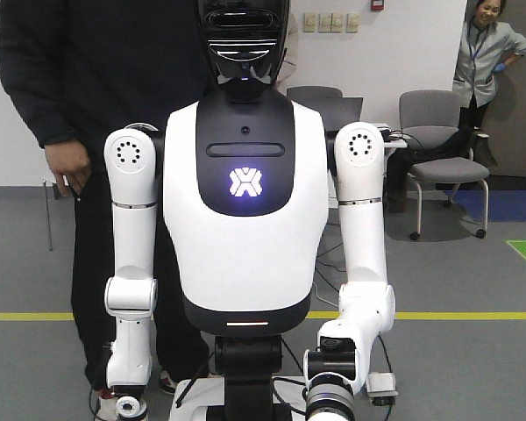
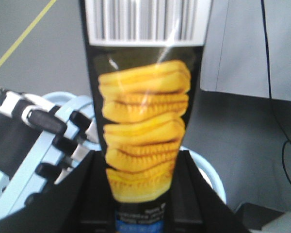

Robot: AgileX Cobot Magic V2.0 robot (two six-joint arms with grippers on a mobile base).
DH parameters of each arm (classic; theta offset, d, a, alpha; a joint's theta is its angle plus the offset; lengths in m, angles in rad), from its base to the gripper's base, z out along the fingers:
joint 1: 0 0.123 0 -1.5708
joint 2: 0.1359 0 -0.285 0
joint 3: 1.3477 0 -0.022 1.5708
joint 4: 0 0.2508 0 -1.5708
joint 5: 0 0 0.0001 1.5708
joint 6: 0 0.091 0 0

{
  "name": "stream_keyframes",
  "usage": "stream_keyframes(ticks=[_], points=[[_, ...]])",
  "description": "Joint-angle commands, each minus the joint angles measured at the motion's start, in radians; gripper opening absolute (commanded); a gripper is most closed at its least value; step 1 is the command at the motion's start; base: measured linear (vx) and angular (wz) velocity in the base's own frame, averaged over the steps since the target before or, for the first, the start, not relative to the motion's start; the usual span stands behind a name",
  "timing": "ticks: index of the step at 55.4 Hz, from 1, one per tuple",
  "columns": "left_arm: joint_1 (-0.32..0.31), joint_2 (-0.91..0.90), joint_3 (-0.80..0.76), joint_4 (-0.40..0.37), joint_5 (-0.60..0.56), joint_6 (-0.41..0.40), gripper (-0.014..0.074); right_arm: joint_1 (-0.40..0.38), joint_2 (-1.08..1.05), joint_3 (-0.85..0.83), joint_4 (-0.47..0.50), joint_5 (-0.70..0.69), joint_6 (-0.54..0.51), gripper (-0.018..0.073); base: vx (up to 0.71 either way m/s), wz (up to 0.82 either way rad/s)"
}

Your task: Pick snacks and fruit into basket

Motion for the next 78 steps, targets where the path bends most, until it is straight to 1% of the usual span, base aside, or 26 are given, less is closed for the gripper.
stream_keyframes(ticks=[1, 8, 13, 14, 20, 29, 36, 39, 43, 48, 52, 56, 62, 71, 78], points=[[-0.011, -0.025, -0.035, -0.012, -0.149, -0.003, 0.0027, -0.007, 0.001, -0.030, 0.008, -0.050, -0.003, 0.0498, 0.00, 0.00], [-0.011, -0.005, -0.035, -0.012, -0.149, -0.003, 0.0037, -0.007, 0.001, -0.030, 0.008, -0.050, -0.003, 0.0498, 0.00, 0.00], [-0.011, 0.012, -0.035, -0.012, -0.149, -0.003, 0.0062, -0.007, 0.001, -0.030, 0.008, -0.050, -0.003, 0.0498, 0.00, 0.00], [-0.011, 0.024, -0.035, -0.012, -0.149, -0.003, 0.0104, -0.007, 0.001, -0.030, 0.008, -0.050, -0.003, 0.0498, 0.00, 0.00], [-0.011, 0.050, -0.035, -0.011, -0.151, -0.003, 0.0213, -0.007, 0.001, -0.030, 0.008, -0.050, -0.003, 0.0498, 0.00, 0.00], [-0.011, 0.067, -0.035, -0.011, -0.151, -0.003, 0.0422, -0.007, 0.001, -0.030, 0.008, -0.050, -0.003, 0.0498, 0.00, 0.00], [-0.011, 0.066, -0.035, -0.011, -0.175, -0.003, 0.0542, -0.007, 0.001, -0.030, 0.008, -0.046, -0.003, 0.0498, 0.00, 0.00], [-0.011, 0.066, -0.035, -0.011, -0.191, -0.003, 0.0576, -0.007, 0.001, -0.030, 0.008, -0.039, -0.003, 0.0498, 0.00, 0.00], [-0.011, 0.056, -0.035, -0.011, -0.205, -0.003, 0.0596, -0.007, 0.001, -0.030, 0.008, -0.032, -0.003, 0.0498, 0.00, 0.00], [-0.010, 0.026, -0.035, -0.011, -0.239, -0.003, 0.0589, -0.007, 0.001, -0.030, 0.008, -0.026, -0.003, 0.0498, 0.00, 0.00], [0.005, -0.007, -0.035, -0.011, -0.284, -0.003, 0.0579, -0.007, 0.001, -0.030, 0.008, -0.028, -0.003, 0.0498, 0.00, 0.00], [0.042, -0.049, -0.035, -0.012, -0.312, -0.003, 0.0568, -0.007, 0.001, -0.030, 0.008, -0.029, -0.003, 0.0498, 0.00, 0.00], [0.134, -0.117, -0.035, -0.013, -0.309, -0.003, 0.0548, -0.007, 0.001, -0.030, 0.008, -0.031, -0.003, 0.0498, 0.00, 0.00], [0.298, -0.197, -0.035, -0.013, -0.298, -0.003, 0.0535, -0.007, 0.001, -0.030, 0.009, -0.032, -0.003, 0.0498, 0.00, 0.00], [0.428, -0.251, -0.035, -0.013, -0.246, -0.003, 0.0535, -0.007, 0.001, -0.030, 0.009, -0.033, -0.003, 0.0498, 0.00, 0.00]])
